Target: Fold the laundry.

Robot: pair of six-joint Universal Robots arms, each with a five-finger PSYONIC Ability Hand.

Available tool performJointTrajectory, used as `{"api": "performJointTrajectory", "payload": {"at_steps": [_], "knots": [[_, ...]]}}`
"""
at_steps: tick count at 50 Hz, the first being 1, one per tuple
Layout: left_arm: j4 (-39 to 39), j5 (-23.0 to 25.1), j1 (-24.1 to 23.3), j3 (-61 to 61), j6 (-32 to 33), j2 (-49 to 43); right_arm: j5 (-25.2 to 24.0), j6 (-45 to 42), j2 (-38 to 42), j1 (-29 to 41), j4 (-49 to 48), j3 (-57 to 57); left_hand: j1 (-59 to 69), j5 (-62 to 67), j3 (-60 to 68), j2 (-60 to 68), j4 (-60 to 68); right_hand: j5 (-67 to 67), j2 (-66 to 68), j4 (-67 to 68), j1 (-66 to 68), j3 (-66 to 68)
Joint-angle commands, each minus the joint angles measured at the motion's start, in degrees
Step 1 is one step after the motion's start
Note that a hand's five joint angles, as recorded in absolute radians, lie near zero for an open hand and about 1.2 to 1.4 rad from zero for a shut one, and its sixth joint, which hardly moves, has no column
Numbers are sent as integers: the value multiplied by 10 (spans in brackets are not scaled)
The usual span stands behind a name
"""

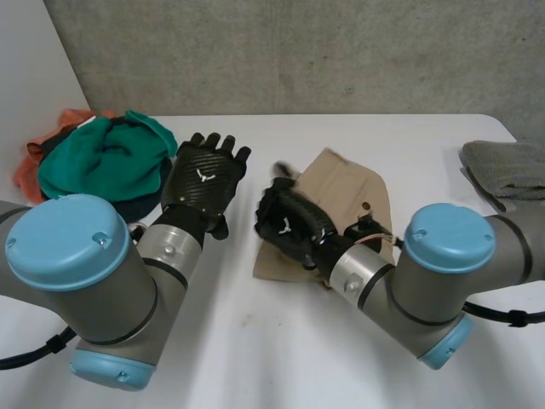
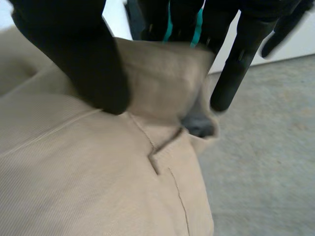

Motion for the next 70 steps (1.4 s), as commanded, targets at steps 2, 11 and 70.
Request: {"api": "performJointTrajectory", "payload": {"at_steps": [2, 11, 70], "knots": [[4, 7, 10, 52, 2, -10, 50, 192, -64, -28, 39, -5, -10, -27, -21, -17, -17, -336, -331, -338, -321, -337], [-5, 88, -9, 200, -35, -95, 52, 639, -184, -142, 92, 11, -7, -25, -19, -15, -14, -336, -331, -338, -321, -337], [-155, -41, -110, 362, 57, -222, 132, 482, -25, -159, 333, -146, -2, -20, -14, -10, -9, -336, -331, -338, -321, -337]]}}
